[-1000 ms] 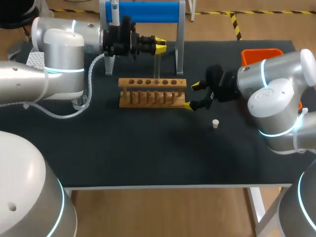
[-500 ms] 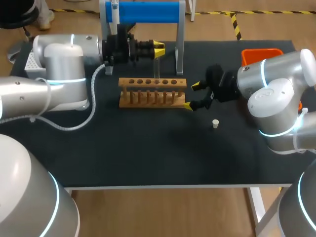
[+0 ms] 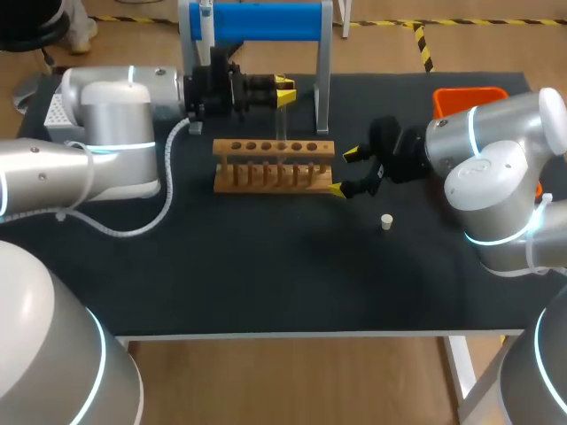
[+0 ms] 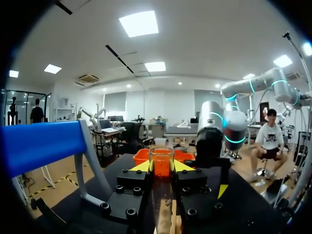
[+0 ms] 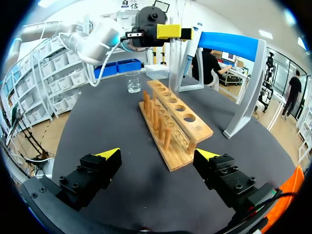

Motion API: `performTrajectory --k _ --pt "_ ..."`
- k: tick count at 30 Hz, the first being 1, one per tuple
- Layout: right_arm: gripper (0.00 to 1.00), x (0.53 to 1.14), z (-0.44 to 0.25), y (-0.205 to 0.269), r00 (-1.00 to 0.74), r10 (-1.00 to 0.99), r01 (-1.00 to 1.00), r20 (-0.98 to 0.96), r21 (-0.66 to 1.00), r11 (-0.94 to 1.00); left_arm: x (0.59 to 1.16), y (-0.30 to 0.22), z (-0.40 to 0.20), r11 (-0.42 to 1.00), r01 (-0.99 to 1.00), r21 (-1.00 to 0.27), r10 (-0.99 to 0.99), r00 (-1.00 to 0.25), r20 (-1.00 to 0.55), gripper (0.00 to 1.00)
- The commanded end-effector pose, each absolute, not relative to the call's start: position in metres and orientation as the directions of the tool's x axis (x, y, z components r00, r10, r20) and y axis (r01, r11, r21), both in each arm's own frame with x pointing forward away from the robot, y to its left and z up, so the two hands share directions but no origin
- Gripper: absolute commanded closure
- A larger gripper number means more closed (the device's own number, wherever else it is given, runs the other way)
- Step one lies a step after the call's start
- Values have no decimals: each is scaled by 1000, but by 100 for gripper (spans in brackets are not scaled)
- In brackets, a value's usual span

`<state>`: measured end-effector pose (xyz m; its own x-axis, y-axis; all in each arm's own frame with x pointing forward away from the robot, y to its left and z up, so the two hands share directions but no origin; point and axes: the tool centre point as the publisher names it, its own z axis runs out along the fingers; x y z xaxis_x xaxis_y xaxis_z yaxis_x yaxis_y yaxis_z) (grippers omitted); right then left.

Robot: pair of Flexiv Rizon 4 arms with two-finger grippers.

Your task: Invert the test tube, pick up the pipette, mount the tip to pipette, aspirate from beaker and dispense into the tube, eject the tip, return the pipette, and cap with the stopper.

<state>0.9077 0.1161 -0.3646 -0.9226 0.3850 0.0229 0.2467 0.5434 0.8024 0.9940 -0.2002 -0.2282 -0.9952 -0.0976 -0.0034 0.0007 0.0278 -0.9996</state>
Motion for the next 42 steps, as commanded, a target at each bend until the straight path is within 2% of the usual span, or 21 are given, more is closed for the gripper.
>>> performTrajectory --k 1,42 --pt "0 907 -364 115 -923 384 246 23 802 544 998 -201 -233 20 0 -1000 -91 -996 -2 100" --pt "0 907 -364 115 -923 384 246 23 802 544 995 -198 -256 -2 -38 -999 -97 -995 38 100"
